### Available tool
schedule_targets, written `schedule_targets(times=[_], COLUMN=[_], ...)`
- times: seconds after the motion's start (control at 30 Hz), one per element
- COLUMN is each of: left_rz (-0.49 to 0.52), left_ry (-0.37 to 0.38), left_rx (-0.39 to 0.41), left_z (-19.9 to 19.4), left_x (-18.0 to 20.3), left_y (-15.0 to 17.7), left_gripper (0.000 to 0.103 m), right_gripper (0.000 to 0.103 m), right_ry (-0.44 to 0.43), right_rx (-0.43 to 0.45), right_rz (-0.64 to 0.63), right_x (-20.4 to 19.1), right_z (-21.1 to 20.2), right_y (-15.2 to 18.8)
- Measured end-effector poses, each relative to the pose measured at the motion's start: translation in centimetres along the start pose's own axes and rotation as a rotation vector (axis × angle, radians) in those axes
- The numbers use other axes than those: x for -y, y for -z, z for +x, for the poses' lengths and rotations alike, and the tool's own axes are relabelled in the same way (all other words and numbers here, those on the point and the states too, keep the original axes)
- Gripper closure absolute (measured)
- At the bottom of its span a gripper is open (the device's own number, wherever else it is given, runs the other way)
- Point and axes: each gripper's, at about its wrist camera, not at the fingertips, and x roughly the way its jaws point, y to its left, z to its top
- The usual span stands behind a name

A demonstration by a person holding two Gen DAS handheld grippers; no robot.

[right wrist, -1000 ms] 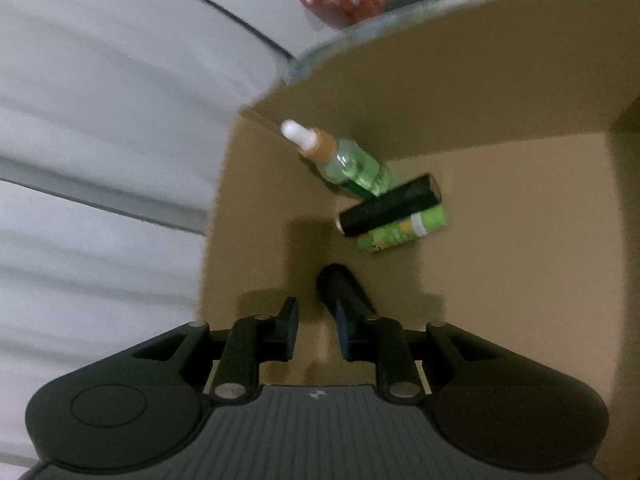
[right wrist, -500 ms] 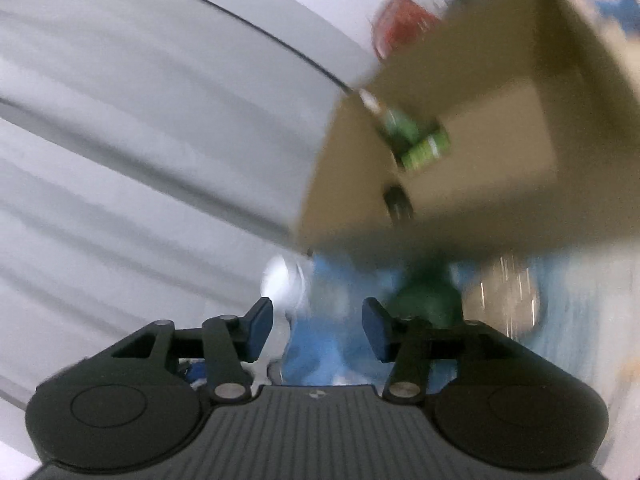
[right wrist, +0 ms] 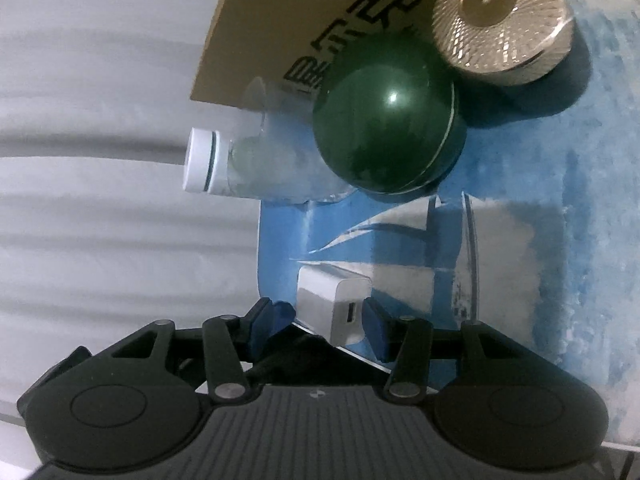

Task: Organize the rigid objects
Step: 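Move the right tool down to the white charger block, then close the right tool on the white charger block and lift it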

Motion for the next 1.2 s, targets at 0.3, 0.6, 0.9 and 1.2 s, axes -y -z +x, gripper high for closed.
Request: schedule_targets(times=[0.3, 0.6, 0.9, 1.2], left_rz=[0.028, 0.070, 0.097, 0.154], left_ry=[0.131, -0.079, 0.065, -0.021], left_rx=[-0.007, 0.015, -0.012, 0.008], left_z=[-1.3, -0.7, -1.0, -0.9], left_x=[1.6, -0.1, 0.9, 1.5], left_y=[1.1, 1.2, 2.1, 3.0], left_gripper=[0.045, 0.044, 0.043, 0.051], right_gripper=[0.051, 0.051, 0.050, 0.051], right_ry=[0.034, 0.038, 0.087, 0.145], right_rx=[0.046, 0.044, 0.050, 0.104], right_rz=[-0.017, -0.016, -0.078, -0.184], right_x=[0.5, 0.9, -0.1, -1.2], right_z=[-1.7, -1.0, -0.7, -0.8], right_y=[0.2, -0.3, 0.4, 0.6])
